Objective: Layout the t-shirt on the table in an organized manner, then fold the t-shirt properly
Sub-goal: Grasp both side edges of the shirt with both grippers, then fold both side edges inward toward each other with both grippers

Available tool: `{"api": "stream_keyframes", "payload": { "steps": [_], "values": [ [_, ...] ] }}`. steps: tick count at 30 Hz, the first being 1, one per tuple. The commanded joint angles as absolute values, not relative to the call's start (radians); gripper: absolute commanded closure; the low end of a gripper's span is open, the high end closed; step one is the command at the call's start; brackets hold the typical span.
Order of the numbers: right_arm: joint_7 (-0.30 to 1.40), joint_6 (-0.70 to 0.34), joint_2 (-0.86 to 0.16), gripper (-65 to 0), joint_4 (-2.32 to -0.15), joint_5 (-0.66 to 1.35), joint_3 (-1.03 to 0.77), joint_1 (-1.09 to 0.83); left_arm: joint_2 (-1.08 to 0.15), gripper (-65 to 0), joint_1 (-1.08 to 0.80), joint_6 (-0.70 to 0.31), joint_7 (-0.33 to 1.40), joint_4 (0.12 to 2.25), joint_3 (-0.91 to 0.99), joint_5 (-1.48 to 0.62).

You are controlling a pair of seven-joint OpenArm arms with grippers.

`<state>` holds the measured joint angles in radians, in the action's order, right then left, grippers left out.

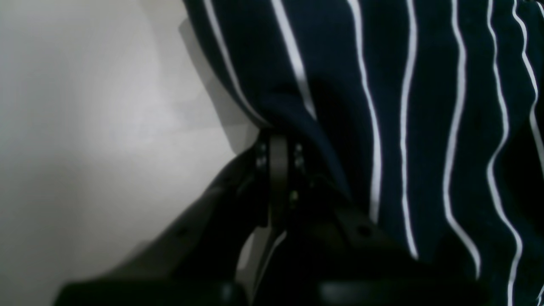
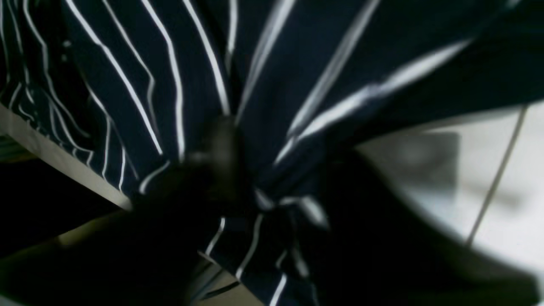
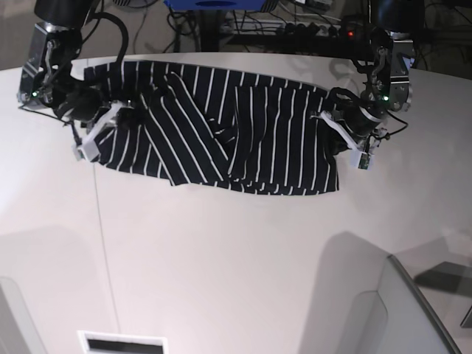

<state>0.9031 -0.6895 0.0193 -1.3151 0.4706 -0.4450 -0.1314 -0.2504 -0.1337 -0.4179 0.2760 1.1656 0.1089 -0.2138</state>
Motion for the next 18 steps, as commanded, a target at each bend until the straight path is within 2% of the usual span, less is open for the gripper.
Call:
{"api": "stream_keyframes", "payload": {
  "steps": [1,2,3,9,15,18],
  "values": [
    [0.897,-0.698,0.015,-8.0,-1.326,0.490,-0.444,-0.119,-0.260,0.0,-0.136,-0.420,0.306,1.170,0.111,-0.203],
    [0.898,-0.698,0.013,-1.1,-1.326,0.490,-0.444,-0.117,-0.269,0.0,-0.136,-0.420,0.306,1.170,0.110,-0.203],
    [0.901,-0.698,0.013,0.0,-1.336,0.490,-0.444,-0.117,-0.278,0.0,-0.136,-0.420,0.306,1.170,0.105,-0.203],
    [0.958,-0.698,0.010,-0.5,-1.486,0.486,-0.441,-0.137,-0.280,0.0,-0.136,-0.420,0.308,1.178,0.102,-0.202],
    [1.079,-0.698,0.012,-0.5,-1.644,0.484,-0.438,-0.142,-0.278,0.0,-0.136,-0.420,0.308,1.179,-0.054,-0.203],
    [1.109,-0.615,0.010,-0.5,-1.696,0.484,-0.438,-0.142,-0.269,0.0,-0.131,-0.420,0.308,1.190,-0.130,-0.203]
  ]
}}
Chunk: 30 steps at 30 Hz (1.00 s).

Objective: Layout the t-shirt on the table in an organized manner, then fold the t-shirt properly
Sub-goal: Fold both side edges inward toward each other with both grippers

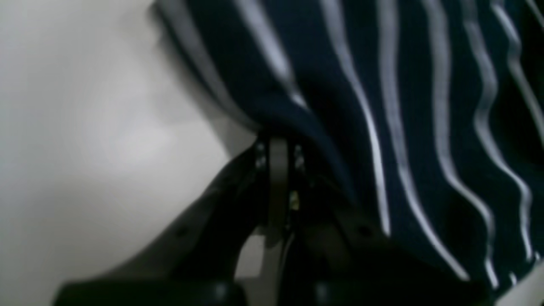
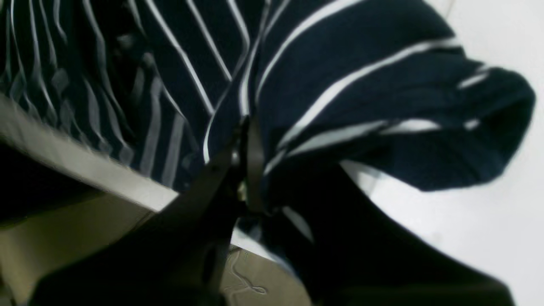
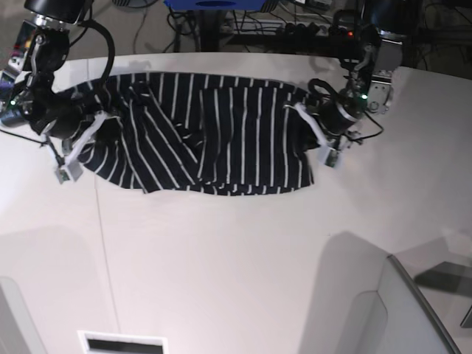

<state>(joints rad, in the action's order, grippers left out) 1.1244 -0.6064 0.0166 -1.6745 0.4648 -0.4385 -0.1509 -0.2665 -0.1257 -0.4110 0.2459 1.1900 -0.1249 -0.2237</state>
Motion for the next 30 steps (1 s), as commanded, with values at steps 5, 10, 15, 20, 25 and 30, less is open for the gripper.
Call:
{"api": "stream_keyframes", "payload": {
  "steps": [5,10,15,20,25,30],
  "values": [
    [1.135,-0.487,-0.015,-0.5,-1.768,0.483,-0.398,-0.145,-0.237,0.0,-0.113,-0.420,0.315,1.233,-0.197,-0.203],
    [1.135,-0.360,-0.016,-0.5,-1.836,0.484,-0.214,-0.148,-0.205,0.0,-0.093,-0.420,0.318,1.259,-0.202,-0.203],
    [1.133,-0.216,-0.005,-0.5,-1.859,0.489,-0.042,-0.143,-0.199,0.0,-0.058,-0.420,0.372,1.259,-0.202,-0.203],
    [1.133,-0.142,0.035,-0.5,-1.867,0.487,0.076,-0.142,-0.200,0.0,-0.045,-0.420,0.372,1.259,-0.202,-0.203],
    [1.133,-0.091,0.065,-0.5,-1.860,0.484,0.143,-0.130,-0.205,0.0,-0.050,-0.420,0.372,1.259,-0.202,-0.203],
    [1.098,-0.035,0.070,-0.5,-1.810,0.484,0.193,-0.094,-0.205,0.0,-0.054,-0.420,0.371,1.260,-0.202,-0.203]
  ]
}}
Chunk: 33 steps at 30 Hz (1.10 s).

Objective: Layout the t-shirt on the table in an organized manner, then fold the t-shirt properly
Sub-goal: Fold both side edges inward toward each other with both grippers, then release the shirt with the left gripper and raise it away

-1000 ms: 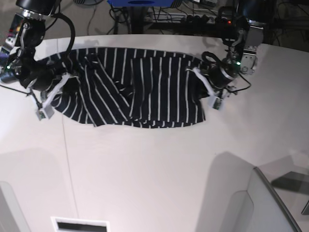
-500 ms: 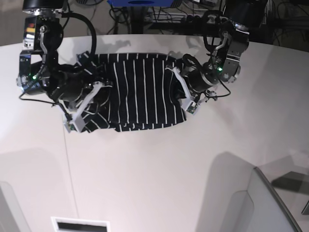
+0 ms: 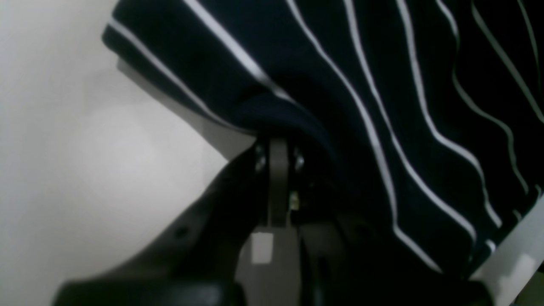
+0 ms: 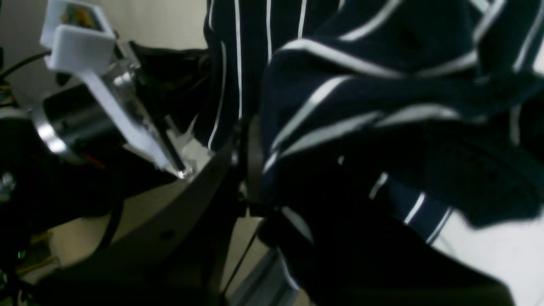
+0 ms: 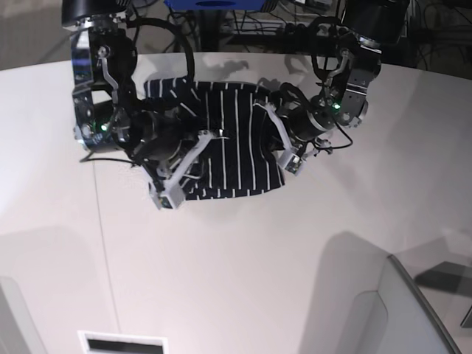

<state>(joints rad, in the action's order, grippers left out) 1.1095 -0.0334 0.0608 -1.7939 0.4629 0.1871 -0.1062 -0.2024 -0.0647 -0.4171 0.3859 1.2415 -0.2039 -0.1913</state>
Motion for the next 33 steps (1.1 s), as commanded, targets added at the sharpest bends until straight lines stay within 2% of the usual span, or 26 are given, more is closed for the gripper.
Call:
{"api": "stream_keyframes", "payload": {
  "steps": [1,11,18,28,33],
  "values": [
    [1.086,-0.030,0.070,-0.5,-1.790,0.484,0.209,-0.090,-0.205,0.0,-0.054,-0.420,0.371,1.260,-0.202,-0.203],
    [1.035,0.091,0.091,-0.5,-1.681,0.489,0.338,-0.048,-0.223,0.0,-0.056,-0.420,0.374,1.320,-0.196,-0.203],
    [0.978,0.091,0.117,-0.5,-1.567,0.490,0.352,-0.012,-0.232,0.0,-0.065,-0.420,0.374,1.313,-0.194,-0.203],
    [0.944,0.085,0.128,-0.5,-1.558,0.492,0.355,-0.007,-0.232,0.0,-0.091,-0.420,0.374,1.319,-0.194,-0.203],
    [0.944,0.090,0.120,-0.5,-1.563,0.599,0.387,-0.005,-0.231,0.0,-0.128,-0.420,0.371,1.320,-0.193,-0.203]
  ]
}}
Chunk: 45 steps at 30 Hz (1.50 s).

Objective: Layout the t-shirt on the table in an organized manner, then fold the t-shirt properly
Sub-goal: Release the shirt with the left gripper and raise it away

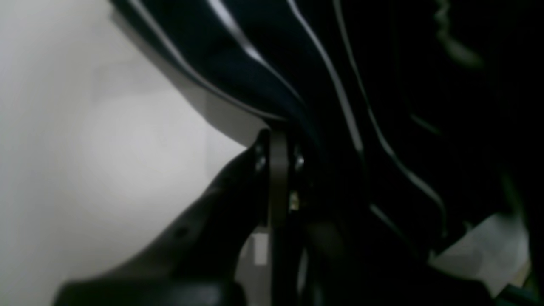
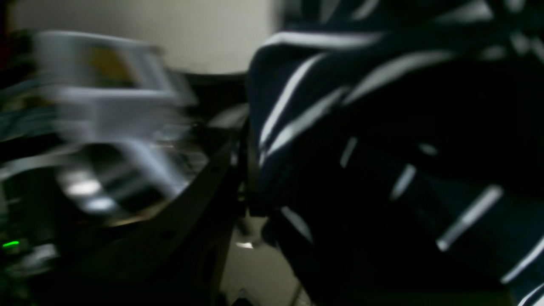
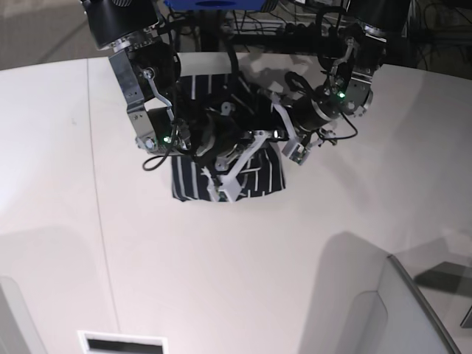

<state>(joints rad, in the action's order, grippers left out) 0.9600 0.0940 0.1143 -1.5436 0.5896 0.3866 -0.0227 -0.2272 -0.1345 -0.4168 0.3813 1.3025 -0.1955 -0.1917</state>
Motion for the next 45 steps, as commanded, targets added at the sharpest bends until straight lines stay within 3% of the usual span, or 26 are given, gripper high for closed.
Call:
{"api": "stream_keyframes", "payload": {
  "steps": [1,13,17,23,29,37,39,43,45],
  "values": [
    [0.946,0.090,0.120,-0.5,-1.560,0.599,0.384,-0.004,-0.231,0.0,-0.133,-0.420,0.369,1.320,-0.193,-0.203],
    [0.952,0.091,0.119,-0.5,-1.557,0.598,0.389,0.007,-0.271,0.0,-0.133,-0.403,0.374,1.405,-0.185,-0.205],
    [0.952,0.091,0.119,-0.5,-1.557,0.598,0.389,0.007,-0.314,0.0,-0.174,-0.298,0.374,1.521,-0.077,-0.203],
    [0.949,0.091,0.119,-0.5,-1.554,0.598,0.390,0.007,-0.394,0.0,-0.259,-0.294,0.538,1.596,0.077,-0.177],
    [0.943,0.091,0.119,-0.5,-1.495,0.596,0.397,0.030,-0.352,0.0,-0.369,-0.300,0.572,1.615,0.216,0.073],
    [0.848,0.091,0.119,-1.7,-1.463,0.596,0.476,0.042,-0.340,0.0,-0.409,-0.300,0.570,1.659,0.251,0.084],
    [0.848,0.091,0.119,-6.9,-1.463,0.596,0.476,0.044,-0.340,0.0,-0.409,-0.300,0.570,1.658,0.249,0.088],
    [0.848,0.091,0.119,-26.9,-1.463,0.596,0.476,0.044,-0.340,0.0,-0.409,-0.300,0.570,1.650,0.255,0.094],
    [0.848,0.091,0.119,-33.6,-1.468,0.596,0.479,0.044,-0.341,0.0,-0.409,-0.300,0.570,1.649,0.255,0.094]
  ]
}}
